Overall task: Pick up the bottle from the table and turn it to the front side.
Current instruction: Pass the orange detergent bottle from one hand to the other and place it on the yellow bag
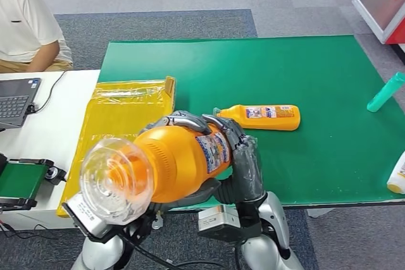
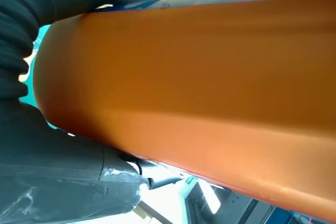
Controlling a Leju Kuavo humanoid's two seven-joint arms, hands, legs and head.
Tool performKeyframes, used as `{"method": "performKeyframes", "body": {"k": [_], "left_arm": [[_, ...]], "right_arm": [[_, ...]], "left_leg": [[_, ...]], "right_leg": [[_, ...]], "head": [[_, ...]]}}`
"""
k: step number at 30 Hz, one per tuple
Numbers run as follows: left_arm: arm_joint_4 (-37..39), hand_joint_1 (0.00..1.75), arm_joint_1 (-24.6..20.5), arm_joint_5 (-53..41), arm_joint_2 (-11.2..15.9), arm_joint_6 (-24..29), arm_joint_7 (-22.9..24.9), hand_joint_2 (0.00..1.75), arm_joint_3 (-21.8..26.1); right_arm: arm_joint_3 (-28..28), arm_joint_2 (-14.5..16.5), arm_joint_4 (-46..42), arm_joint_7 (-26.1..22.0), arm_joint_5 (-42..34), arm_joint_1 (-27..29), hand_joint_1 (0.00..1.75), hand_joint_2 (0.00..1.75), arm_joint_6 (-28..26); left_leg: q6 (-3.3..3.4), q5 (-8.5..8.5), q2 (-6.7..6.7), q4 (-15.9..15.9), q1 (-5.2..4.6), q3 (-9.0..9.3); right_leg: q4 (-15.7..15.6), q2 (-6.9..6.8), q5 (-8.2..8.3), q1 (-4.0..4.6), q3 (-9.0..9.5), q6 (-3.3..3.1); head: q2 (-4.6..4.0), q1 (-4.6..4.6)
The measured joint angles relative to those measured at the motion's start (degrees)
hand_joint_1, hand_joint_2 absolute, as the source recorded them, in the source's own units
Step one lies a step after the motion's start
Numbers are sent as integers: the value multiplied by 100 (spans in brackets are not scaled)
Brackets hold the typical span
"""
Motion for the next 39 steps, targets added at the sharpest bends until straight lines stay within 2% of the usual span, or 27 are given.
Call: {"method": "performKeyframes", "body": {"k": [1, 3, 15, 20, 25, 32, 33, 37, 39], "left_arm": [[1, 175, 0, -2, 3, 3, -2, 175, 1], [2, 175, 0, -10, 7, 8, -11, 175, 2], [-62, 175, 45, -289, -7, 224, -105, 175, 255], [-148, 175, 229, -934, -22, 572, -17, 175, 585], [-152, 175, 452, -1700, -25, 793, 117, 175, 991], [-87, 175, 771, -4228, -25, 1122, 422, 175, 1700], [-71, 175, 783, -4700, -19, 1180, 519, 175, 1791], [94, 175, 788, -7551, 41, 1233, 1071, 175, 2174], [264, 175, 767, -8005, 144, 1142, 1397, 175, 2345]], "right_arm": [[3, 0, 11, 0, -15, -2, 53, 175, 1], [7, 0, 34, 8, -46, -4, 0, 175, 7], [-318, 80, 97, 389, -12, -118, 0, 175, 382], [-813, 45, -351, 188, -422, 444, 0, 175, 433], [-1454, 17, -1091, 111, -629, 845, 0, 175, 930], [-1795, 17, -1849, 140, -983, 1133, 0, 175, 1976], [-1807, 17, -1899, 145, -1088, 1134, 0, 175, 2103], [-1816, 17, -2030, 65, -1547, 1120, 0, 175, 2578], [-1822, 17, -2105, -8, -1674, 1115, 0, 175, 2643]], "left_leg": [[0, 0, 0, 0, 0, 0], [0, 0, 0, 0, 0, 0], [0, 2, 0, 0, 0, 1], [3, -4, 0, 0, -2, -2], [3, -7, 0, 0, -2, -2], [0, -7, 0, 0, -1, -2], [0, -6, 0, 0, 0, -2], [2, -4, 0, 0, -1, 0], [1, -4, 0, 0, -1, 0]], "right_leg": [[0, 0, 0, 0, 0, 0], [0, 0, 0, 0, 0, 0], [0, -1, 1, 0, 1, 0], [0, -1, -1, -2, 0, 1], [-1, -1, -3, -3, -1, 2], [0, 0, -4, 0, -3, 0], [0, 0, -4, 0, -3, 0], [0, 0, -2, -1, 0, 0], [0, 1, -1, -1, -2, -1]], "head": [[1, 1], [1, 0], [0, -1], [1, -1], [0, 0], [0, 1], [0, 0], [1, 1], [1, 0]]}}
